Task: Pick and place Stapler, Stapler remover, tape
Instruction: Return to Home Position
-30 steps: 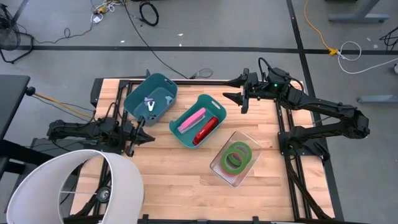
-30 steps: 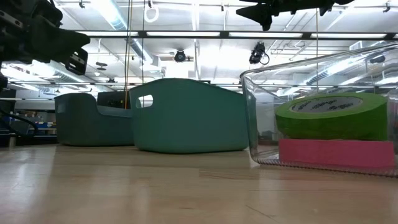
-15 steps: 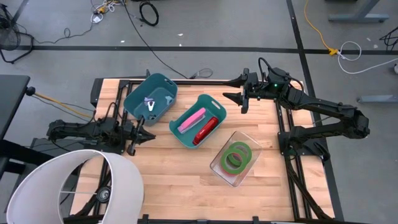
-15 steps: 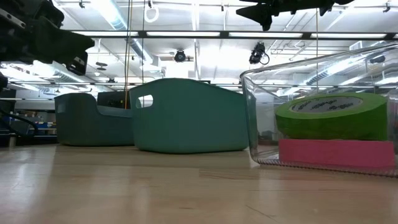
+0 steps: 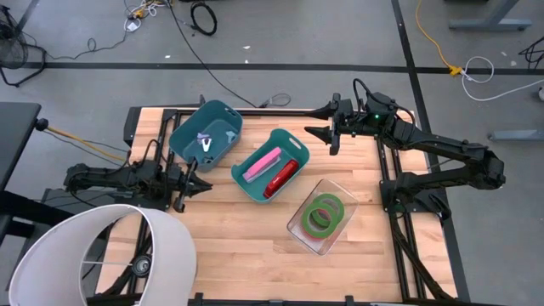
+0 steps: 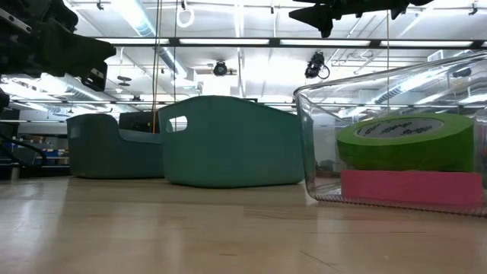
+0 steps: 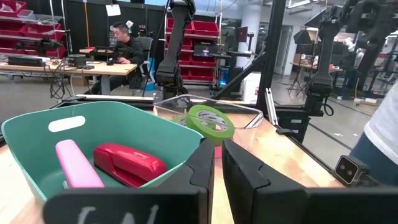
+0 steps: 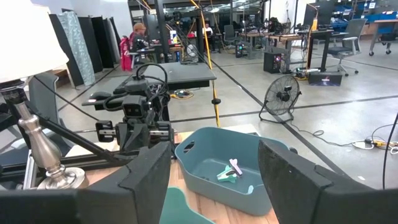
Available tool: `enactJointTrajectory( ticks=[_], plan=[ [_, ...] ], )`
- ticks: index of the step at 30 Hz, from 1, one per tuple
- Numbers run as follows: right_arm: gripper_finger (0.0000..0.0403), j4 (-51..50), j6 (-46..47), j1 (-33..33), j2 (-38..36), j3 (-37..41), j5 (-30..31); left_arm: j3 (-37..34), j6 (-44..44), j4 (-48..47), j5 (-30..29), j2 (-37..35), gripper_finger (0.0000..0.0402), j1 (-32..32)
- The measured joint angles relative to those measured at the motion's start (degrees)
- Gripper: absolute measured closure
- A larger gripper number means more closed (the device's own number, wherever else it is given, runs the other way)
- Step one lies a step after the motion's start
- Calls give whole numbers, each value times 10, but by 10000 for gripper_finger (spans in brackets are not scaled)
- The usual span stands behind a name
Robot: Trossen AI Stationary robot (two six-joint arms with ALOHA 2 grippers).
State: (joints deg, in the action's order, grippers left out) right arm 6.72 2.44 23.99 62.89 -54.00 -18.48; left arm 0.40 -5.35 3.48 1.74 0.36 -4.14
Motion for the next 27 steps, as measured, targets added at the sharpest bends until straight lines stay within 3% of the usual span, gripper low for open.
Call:
enactJointTrajectory(
  ticks=[18, 22, 27],
  plan=[
    [163, 5, 6, -1, -25, 3, 0, 0, 0, 1, 0, 0, 365, 0],
    [163, 52, 83, -15, -39, 3, 0, 0, 0, 1, 0, 0, 365, 0],
    [163, 70, 53, -49, -61, 3, 0, 0, 0, 1, 0, 0, 365, 0]
  ],
)
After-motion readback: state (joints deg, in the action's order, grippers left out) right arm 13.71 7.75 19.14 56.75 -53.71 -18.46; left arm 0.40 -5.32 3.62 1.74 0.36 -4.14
